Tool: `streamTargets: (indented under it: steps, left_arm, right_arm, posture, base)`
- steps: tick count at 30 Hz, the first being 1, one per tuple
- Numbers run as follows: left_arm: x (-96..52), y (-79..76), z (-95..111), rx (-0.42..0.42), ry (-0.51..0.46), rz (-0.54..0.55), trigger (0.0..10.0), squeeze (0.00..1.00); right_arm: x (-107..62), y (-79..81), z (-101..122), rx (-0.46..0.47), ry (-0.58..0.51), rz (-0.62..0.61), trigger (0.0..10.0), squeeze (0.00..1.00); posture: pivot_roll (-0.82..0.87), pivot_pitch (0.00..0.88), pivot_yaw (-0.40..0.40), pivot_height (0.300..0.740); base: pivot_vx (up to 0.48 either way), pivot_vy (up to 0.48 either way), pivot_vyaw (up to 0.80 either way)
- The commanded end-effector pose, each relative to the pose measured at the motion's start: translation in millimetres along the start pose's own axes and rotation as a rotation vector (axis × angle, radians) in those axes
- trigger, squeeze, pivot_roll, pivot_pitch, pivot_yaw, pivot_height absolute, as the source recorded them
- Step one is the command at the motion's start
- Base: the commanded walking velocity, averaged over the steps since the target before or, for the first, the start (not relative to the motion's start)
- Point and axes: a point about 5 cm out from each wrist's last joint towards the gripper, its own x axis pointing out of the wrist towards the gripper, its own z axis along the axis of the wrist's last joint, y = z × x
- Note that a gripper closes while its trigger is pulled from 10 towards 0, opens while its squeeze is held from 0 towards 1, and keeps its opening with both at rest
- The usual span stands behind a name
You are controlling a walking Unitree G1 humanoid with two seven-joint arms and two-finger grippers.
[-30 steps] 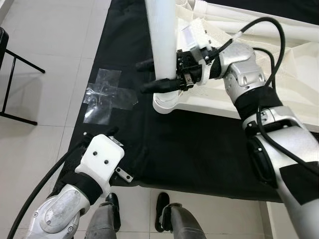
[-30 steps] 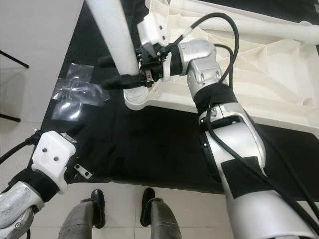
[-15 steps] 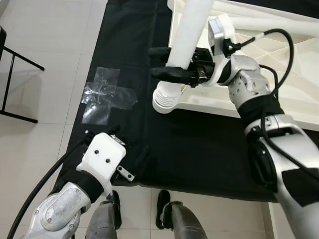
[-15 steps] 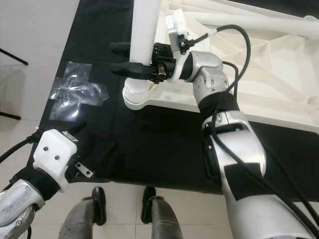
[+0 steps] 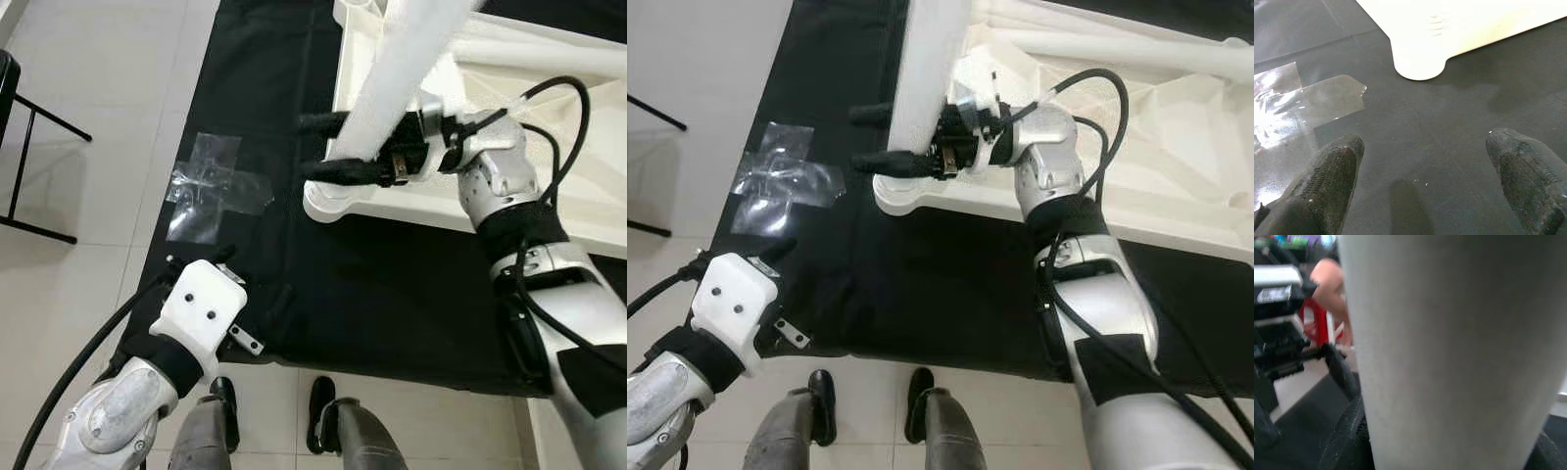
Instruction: Building children table
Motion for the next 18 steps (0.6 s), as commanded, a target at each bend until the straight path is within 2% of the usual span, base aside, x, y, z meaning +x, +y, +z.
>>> streamTargets:
  steps: [1,13,15,18]
  left_arm:
    - [-1.9,-3.6,-4.3,-0.011,0.03,-0.029,10.0,0.0]
    - [-2.0,-3.3,-4.2,-0.01,0.029,-0.022,10.0,0.0]
    - [-1.9,-3.1,-4.1,-0.01,0.029,-0.021,10.0,0.0]
    - [-1.6,-3.3,-4.6,-0.011,0.029,-0.02,10.0,0.0]
  right_arm:
    - [-4.2,28.3,-48.3,0.182,0.178,0.072,10.0,0.0]
    - [2.6,24.7,-42.7,0.143,0.224,0.125,10.0,0.0]
    - [4.2,22.3,-39.6,0.143,0.21,0.124,10.0,0.0]
    - [7.0,12.1,-30.1,0.199,0.113,0.071,10.0,0.0]
  posture:
    - [0.21,0.502,-0.115,0.74]
    - [0.21,0.501,-0.12,0.74]
    - [0.21,0.501,-0.12,0.74]
    - [0.21,0.497,-0.122,0.74]
  base:
    - [0.0,0.0,0.0]
    - [0.0,0.0,0.0]
    - [0.0,0.0,0.0]
    - [0.0,0.0,0.0]
